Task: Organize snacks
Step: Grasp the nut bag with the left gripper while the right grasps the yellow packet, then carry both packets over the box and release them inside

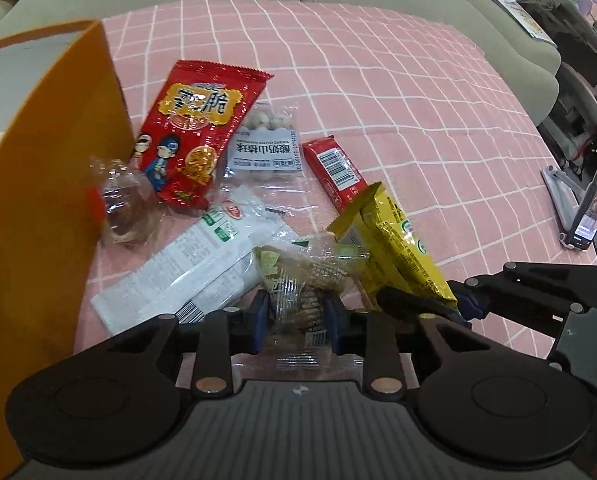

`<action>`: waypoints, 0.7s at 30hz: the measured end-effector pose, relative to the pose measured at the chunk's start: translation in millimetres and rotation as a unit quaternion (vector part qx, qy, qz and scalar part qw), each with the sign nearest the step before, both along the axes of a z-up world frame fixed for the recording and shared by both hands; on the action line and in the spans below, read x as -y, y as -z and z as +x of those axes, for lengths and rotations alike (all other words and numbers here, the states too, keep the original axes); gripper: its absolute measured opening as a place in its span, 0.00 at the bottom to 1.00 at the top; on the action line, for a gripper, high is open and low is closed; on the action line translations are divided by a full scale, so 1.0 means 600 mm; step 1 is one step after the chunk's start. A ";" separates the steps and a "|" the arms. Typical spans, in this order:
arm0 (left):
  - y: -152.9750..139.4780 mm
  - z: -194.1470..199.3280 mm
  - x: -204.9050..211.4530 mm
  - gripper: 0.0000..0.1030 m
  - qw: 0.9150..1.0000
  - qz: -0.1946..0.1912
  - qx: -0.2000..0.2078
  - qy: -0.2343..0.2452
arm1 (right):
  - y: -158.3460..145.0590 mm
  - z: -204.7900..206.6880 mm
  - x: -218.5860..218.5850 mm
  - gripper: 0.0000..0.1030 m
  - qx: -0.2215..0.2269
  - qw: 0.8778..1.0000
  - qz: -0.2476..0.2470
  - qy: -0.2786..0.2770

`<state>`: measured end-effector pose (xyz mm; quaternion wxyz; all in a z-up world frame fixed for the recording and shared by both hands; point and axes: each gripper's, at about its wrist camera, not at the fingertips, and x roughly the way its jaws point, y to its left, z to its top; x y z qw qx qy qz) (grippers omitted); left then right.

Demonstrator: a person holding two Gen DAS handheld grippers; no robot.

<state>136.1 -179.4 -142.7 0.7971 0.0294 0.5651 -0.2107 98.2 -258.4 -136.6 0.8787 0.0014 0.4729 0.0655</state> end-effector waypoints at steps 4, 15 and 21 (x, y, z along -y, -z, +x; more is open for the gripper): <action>-0.019 -0.018 -0.017 0.31 1.000 0.008 0.012 -0.010 | -0.015 -0.013 -0.003 0.06 0.001 1.000 0.008 0.007; -0.090 -0.067 -0.076 0.31 0.998 -0.014 0.044 -0.042 | -0.066 -0.071 -0.028 0.06 0.008 0.999 0.046 0.018; -0.139 -0.095 -0.107 0.31 0.996 -0.027 0.064 -0.055 | -0.103 -0.100 -0.056 0.06 0.028 0.998 0.056 0.003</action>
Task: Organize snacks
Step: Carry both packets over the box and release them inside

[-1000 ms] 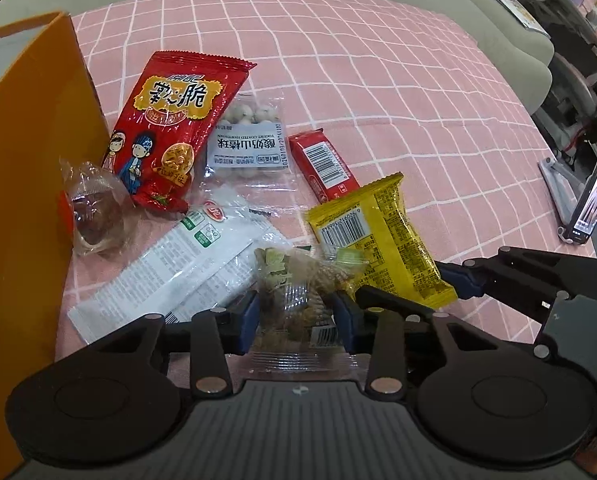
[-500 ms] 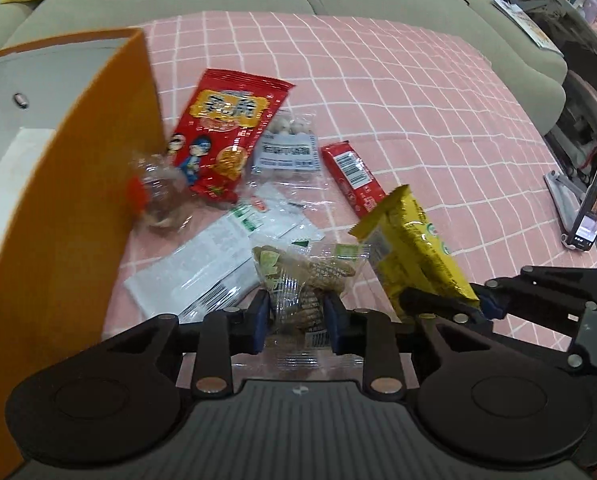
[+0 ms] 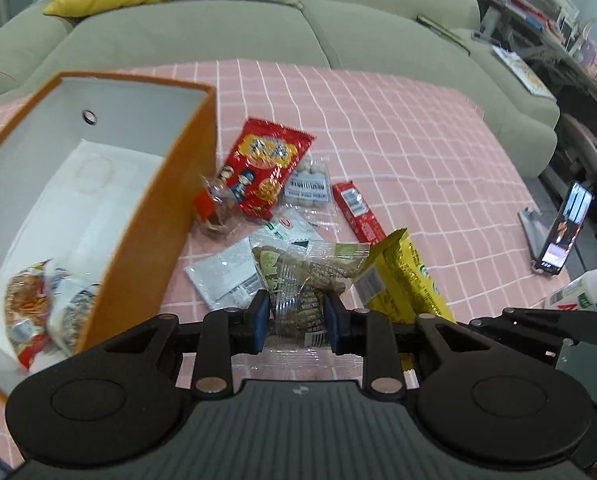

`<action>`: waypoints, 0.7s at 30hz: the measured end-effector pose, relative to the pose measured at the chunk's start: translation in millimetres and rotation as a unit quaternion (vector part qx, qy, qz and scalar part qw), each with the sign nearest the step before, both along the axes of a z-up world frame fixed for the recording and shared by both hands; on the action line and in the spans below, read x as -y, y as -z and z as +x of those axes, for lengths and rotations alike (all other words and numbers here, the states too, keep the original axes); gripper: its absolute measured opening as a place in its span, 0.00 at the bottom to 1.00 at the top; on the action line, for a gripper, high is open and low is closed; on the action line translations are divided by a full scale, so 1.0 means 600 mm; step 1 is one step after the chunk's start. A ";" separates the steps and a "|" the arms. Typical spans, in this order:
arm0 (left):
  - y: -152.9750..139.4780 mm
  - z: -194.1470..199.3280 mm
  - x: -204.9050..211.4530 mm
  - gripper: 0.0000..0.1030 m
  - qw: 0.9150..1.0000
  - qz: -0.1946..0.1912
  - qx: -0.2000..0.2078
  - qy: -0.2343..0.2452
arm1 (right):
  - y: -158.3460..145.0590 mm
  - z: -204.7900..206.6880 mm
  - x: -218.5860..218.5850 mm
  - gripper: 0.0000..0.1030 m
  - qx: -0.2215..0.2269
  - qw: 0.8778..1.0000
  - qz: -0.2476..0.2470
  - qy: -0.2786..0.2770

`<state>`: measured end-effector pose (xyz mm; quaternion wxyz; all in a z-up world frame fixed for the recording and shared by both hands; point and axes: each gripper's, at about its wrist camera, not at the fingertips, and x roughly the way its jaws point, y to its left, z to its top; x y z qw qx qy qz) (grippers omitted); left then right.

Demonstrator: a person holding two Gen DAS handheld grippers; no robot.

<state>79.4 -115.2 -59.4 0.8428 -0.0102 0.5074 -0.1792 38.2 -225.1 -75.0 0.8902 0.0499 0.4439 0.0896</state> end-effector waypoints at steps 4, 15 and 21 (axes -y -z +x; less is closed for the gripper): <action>-0.031 -0.015 -0.022 0.31 1.000 -0.008 0.016 -0.009 | -0.032 -0.009 -0.021 0.06 0.019 1.000 0.005 -0.015; -0.098 -0.029 -0.101 0.31 0.997 -0.025 0.056 -0.046 | -0.117 -0.011 -0.088 0.06 0.067 0.996 -0.017 -0.062; -0.124 -0.018 -0.145 0.31 0.995 -0.017 0.078 -0.061 | -0.160 0.017 -0.125 0.06 0.088 0.992 -0.015 -0.091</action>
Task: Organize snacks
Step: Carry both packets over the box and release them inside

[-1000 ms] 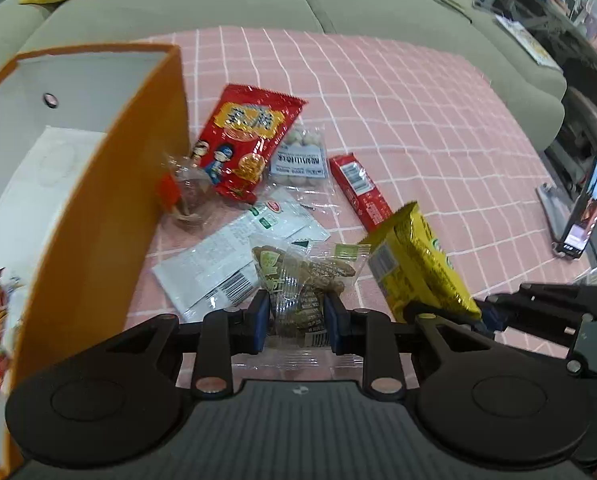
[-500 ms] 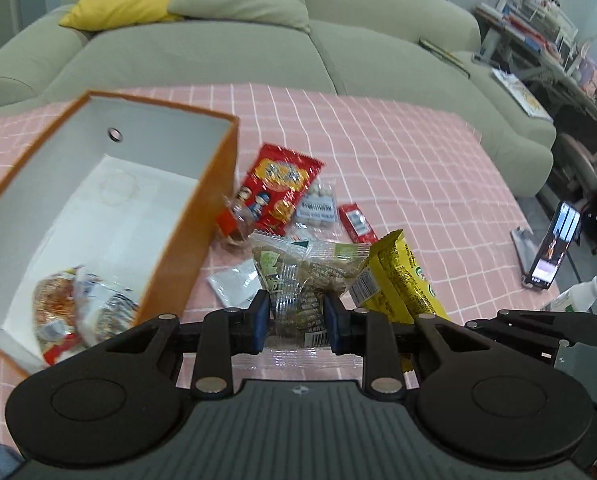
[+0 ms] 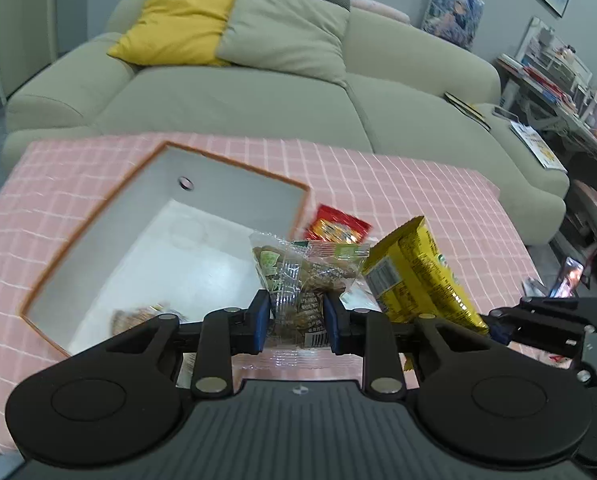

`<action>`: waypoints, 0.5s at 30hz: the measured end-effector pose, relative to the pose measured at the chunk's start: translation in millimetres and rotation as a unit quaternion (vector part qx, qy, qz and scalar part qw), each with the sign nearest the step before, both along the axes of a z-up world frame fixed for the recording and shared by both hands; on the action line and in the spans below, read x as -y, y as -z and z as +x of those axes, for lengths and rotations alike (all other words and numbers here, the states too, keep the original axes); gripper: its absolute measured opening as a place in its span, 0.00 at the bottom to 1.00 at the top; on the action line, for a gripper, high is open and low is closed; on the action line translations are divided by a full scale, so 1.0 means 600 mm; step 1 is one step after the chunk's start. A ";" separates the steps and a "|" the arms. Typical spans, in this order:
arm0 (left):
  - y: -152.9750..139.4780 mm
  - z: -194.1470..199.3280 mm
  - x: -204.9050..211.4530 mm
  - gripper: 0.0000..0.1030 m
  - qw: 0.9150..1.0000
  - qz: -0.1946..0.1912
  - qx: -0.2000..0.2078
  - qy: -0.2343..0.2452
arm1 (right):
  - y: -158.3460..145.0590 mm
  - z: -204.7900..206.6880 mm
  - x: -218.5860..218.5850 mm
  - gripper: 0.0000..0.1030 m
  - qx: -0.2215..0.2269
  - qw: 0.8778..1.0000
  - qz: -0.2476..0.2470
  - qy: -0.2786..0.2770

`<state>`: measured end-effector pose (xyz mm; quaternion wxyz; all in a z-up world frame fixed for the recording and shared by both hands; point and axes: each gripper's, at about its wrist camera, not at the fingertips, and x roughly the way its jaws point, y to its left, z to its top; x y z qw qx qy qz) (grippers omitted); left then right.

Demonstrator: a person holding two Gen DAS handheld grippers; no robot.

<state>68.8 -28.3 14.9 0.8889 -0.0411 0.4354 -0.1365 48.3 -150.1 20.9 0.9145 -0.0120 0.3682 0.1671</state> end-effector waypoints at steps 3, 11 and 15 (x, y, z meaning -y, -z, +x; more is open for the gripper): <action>-0.010 0.012 -0.021 0.31 1.000 0.009 0.008 -0.005 | -0.017 0.019 -0.023 0.06 0.010 1.000 0.000 -0.020; -0.016 0.052 -0.064 0.31 0.999 0.037 0.013 -0.018 | -0.035 0.066 -0.096 0.06 0.026 0.997 -0.017 -0.070; -0.004 0.071 -0.084 0.31 0.998 0.055 0.002 -0.022 | -0.023 0.095 -0.125 0.06 0.017 0.996 -0.026 -0.087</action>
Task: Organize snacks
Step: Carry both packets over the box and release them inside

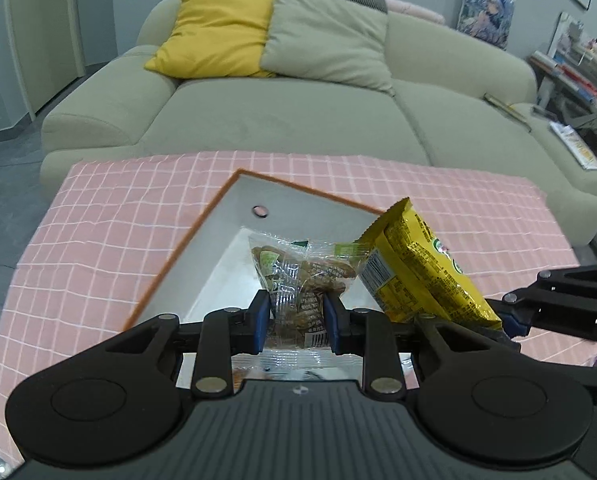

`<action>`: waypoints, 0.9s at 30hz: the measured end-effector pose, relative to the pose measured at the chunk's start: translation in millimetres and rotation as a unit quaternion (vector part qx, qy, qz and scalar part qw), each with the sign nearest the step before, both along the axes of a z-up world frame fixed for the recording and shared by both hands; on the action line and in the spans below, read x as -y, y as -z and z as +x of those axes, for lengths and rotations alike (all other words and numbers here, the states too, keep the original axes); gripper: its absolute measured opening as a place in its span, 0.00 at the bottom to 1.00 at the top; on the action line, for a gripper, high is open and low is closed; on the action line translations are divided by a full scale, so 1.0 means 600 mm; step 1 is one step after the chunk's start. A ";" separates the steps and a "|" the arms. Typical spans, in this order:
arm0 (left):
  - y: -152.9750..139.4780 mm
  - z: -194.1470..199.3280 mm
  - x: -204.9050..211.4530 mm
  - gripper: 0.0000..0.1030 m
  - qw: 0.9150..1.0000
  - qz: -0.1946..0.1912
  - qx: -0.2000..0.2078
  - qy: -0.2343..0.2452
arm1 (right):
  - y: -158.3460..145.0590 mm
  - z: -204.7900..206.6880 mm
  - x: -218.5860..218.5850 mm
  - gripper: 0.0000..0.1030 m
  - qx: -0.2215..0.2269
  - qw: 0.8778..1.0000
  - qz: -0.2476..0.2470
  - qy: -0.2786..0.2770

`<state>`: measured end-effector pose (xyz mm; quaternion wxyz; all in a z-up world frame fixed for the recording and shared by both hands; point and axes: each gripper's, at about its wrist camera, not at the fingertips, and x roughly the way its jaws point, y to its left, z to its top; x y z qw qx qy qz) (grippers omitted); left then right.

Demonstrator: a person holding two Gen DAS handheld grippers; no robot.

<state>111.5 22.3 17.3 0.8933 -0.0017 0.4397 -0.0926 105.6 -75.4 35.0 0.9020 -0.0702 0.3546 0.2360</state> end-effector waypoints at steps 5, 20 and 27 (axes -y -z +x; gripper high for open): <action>0.028 0.023 -0.021 0.31 1.000 0.015 -0.027 0.000 | 0.027 0.041 -0.034 0.06 -0.020 0.999 -0.026 -0.016; 0.129 0.067 -0.023 0.31 0.994 0.043 -0.101 0.009 | 0.143 0.134 -0.067 0.06 -0.097 0.989 -0.106 -0.041; 0.161 0.084 -0.015 0.31 0.991 0.060 -0.120 0.011 | 0.182 0.156 -0.079 0.06 -0.128 0.984 -0.113 -0.051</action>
